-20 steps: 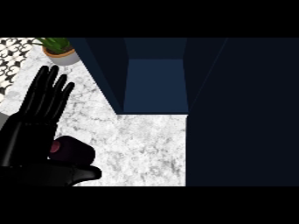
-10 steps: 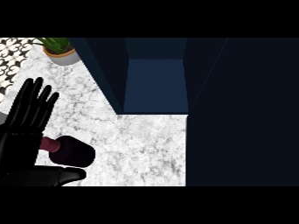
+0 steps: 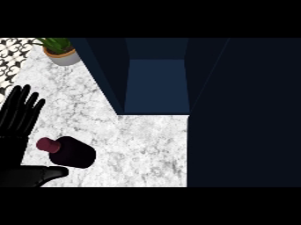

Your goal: Pick up the wine, place it into the cabinet and close the cabinet

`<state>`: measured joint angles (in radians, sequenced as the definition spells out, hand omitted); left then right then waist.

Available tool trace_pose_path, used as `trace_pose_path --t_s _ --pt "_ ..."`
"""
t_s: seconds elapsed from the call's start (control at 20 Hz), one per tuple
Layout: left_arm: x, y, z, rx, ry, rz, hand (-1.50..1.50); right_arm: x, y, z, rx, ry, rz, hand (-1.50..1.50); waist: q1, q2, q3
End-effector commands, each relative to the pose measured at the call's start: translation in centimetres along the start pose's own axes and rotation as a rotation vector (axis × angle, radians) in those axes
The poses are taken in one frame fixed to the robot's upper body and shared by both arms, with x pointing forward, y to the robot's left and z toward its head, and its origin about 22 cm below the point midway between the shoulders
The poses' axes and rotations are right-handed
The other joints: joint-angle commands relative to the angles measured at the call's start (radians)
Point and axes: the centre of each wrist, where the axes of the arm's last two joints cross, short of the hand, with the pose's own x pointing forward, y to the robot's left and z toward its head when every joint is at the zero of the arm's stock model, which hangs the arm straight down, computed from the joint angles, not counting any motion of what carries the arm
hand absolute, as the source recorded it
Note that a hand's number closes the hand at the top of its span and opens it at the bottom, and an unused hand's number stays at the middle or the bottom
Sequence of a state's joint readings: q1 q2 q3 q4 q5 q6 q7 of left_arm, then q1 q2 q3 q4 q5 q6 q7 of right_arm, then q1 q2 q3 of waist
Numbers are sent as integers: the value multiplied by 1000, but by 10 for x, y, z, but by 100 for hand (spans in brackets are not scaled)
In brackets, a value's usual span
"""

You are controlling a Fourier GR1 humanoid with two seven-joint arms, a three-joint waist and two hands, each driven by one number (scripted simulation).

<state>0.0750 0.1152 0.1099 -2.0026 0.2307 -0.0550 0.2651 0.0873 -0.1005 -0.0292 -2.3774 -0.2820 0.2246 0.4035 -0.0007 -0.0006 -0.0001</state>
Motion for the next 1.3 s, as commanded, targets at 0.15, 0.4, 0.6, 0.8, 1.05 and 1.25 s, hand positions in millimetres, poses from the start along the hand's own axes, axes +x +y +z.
trace_pose_path --t_s 0.15,0.4,0.6,0.8,1.05,1.25 --pt "-49 6 11 6 36 -16 -150 6 -6 -12 -3 -22 -8 -150 1 1 0" --pt "-63 43 19 30 65 -6 -150 7 8 -8 0 -16 -8 -150 1 0 0" --pt "-86 48 23 48 78 -27 -150 2 11 2 10 -17 3 -150 0 0 0" --pt "-81 61 31 21 82 -43 -150 18 17 0 10 -14 2 -150 2 0 0" --pt "-108 55 23 39 102 -52 -150 6 7 21 29 -7 -5 -150 -3 0 0" --pt "-123 62 37 11 117 -20 -150 -3 4 3 17 -18 -16 -150 1 0 0"
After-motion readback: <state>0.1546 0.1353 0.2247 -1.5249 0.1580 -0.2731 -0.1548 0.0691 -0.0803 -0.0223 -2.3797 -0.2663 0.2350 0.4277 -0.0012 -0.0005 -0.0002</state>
